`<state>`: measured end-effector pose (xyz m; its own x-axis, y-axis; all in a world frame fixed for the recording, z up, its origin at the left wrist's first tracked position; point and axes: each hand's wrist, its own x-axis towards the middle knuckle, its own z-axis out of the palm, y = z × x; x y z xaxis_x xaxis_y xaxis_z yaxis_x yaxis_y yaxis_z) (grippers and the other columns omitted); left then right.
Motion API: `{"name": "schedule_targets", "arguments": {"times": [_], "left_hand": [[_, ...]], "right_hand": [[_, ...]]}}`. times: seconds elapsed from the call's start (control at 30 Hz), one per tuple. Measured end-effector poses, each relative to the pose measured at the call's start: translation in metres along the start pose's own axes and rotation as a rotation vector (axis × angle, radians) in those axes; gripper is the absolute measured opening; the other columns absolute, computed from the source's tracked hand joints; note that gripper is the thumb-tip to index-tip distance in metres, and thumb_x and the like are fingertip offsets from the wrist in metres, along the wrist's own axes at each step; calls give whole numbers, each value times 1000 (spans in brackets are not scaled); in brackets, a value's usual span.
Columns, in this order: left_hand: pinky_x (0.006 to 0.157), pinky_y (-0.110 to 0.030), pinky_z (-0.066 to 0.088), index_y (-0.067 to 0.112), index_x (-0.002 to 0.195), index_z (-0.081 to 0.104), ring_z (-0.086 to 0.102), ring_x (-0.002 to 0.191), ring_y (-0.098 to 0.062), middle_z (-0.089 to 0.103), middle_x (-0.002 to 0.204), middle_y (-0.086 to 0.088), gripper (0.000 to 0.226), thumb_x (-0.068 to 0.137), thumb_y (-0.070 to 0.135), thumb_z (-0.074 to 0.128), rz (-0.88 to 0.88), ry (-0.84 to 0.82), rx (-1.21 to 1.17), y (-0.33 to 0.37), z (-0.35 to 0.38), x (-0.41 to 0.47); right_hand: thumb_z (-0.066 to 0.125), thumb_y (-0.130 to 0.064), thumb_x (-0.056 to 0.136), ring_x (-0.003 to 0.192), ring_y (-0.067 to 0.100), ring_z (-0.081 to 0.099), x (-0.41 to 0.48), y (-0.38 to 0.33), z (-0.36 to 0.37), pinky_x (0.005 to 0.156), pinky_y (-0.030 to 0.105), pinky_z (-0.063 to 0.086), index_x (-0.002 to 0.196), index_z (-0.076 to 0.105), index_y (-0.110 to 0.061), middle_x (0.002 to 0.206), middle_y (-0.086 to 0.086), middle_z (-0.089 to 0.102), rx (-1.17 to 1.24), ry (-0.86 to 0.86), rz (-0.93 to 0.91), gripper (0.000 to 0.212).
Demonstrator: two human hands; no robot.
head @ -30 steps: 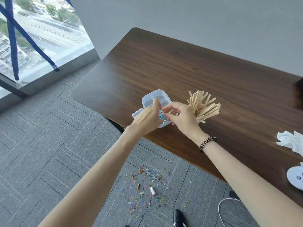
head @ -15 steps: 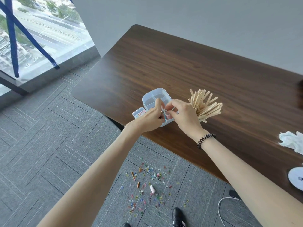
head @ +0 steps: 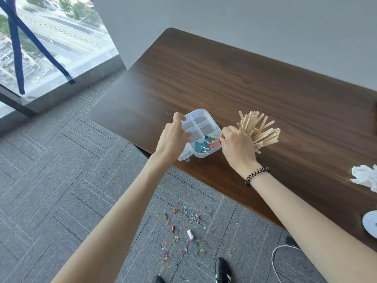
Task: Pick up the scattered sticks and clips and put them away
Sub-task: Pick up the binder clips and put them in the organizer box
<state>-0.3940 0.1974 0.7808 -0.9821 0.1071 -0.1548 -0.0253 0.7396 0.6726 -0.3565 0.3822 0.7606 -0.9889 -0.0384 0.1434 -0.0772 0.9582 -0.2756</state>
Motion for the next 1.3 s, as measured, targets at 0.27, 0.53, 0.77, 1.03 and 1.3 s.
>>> {"name": "schedule_targets", "arguments": {"times": [0.27, 0.53, 0.77, 1.03, 1.3], "left_hand": [[57, -33, 40, 10, 121, 33, 52, 64, -27, 68, 94, -10, 30, 93, 1, 38, 151, 67, 287, 3, 10, -8], [58, -23, 51, 15, 118, 41, 60, 91, -16, 59, 115, -5, 34, 91, -4, 50, 131, 28, 117, 8, 19, -11], [67, -24, 45, 18, 107, 56, 64, 92, -16, 71, 104, 1, 26, 85, 8, 66, 148, 112, 138, -1, 35, -25], [76, -30, 46, 24, 87, 69, 50, 76, -14, 65, 92, 1, 16, 76, 15, 76, 342, 175, 317, -4, 20, -23], [69, -31, 44, 14, 100, 63, 58, 84, -25, 67, 97, -6, 31, 75, -1, 72, 445, 39, 486, 1, 32, -18]], "right_hand": [[71, 1, 76, 61, 22, 60, 11, -9, -4, 50, 27, 47, 86, 63, -2, 79, 12, 60, -175, -4, -113, 13], [68, -6, 82, 85, 19, 60, 0, -9, -10, 66, 27, 53, 112, 60, -5, 101, 10, 59, -264, -171, -105, 31], [60, -2, 86, 81, 18, 57, -6, -4, 0, 59, 26, 50, 104, 63, -6, 99, 7, 56, -164, -166, -87, 19], [54, -3, 87, 84, 20, 57, 3, -7, 3, 57, 23, 37, 103, 60, -4, 103, 8, 55, -25, -96, -89, 17], [62, -6, 88, 80, 17, 61, -8, -1, 10, 59, 20, 46, 100, 61, -8, 103, 5, 56, 68, -77, -62, 12]]}}
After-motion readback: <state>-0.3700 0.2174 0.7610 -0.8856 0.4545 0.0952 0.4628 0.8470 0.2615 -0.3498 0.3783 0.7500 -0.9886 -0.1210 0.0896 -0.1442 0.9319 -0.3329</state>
